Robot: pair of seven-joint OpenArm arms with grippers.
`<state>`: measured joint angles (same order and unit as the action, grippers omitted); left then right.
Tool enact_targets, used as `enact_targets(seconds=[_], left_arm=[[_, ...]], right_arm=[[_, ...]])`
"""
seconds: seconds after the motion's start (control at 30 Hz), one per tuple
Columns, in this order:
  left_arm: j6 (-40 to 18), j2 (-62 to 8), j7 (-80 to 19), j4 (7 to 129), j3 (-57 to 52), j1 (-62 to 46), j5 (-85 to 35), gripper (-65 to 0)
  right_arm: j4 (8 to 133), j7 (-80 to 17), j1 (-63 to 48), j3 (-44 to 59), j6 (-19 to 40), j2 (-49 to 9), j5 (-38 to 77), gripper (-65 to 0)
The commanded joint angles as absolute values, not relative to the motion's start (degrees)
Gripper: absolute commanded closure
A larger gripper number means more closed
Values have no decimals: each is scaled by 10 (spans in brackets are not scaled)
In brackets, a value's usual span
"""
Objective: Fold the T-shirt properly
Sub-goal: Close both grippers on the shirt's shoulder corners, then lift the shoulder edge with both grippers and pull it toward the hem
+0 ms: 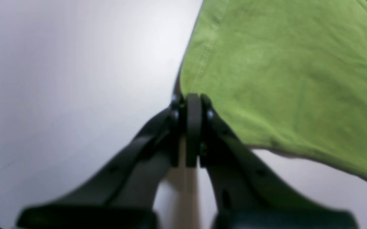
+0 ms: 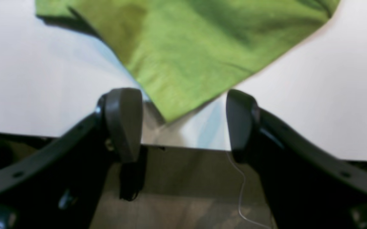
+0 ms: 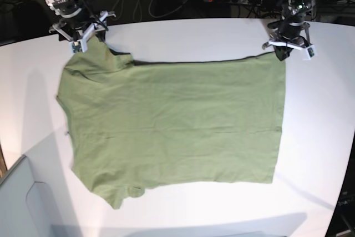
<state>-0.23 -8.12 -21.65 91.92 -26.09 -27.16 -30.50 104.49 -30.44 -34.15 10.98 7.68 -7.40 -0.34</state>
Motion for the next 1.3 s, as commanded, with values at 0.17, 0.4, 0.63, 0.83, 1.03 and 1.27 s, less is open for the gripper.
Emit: enact_targets(seconds=[0.17,0.4,0.63,0.83,1.03,1.27], left_arm=[[-1,-85,-222,926,-263,-279,-305,0],[-1,-85,-222,926,-263,-279,-305,0],[-1,-85,-222,926,-263,-279,-305,0],[-1,-85,-222,927,-264,-279,-305,0],[-1,-85,-222,959,-265,-294,-305,0],[0,-84,-221,1026,-265,-333,-305,0]], right_arm=[[1051,-297,-342,113,84,-77,-1,-391],[1021,-298,-325,113,84,-78,-2,-311],[1004,-298,-321,113,84,-78,-2,-176],[1008,-300,-322,114,84,-78,-2,-6],[1060,-298,-349,114,84,-78,-2,-1],[1154,-300,-385,120,84,-78,-2,-1]])
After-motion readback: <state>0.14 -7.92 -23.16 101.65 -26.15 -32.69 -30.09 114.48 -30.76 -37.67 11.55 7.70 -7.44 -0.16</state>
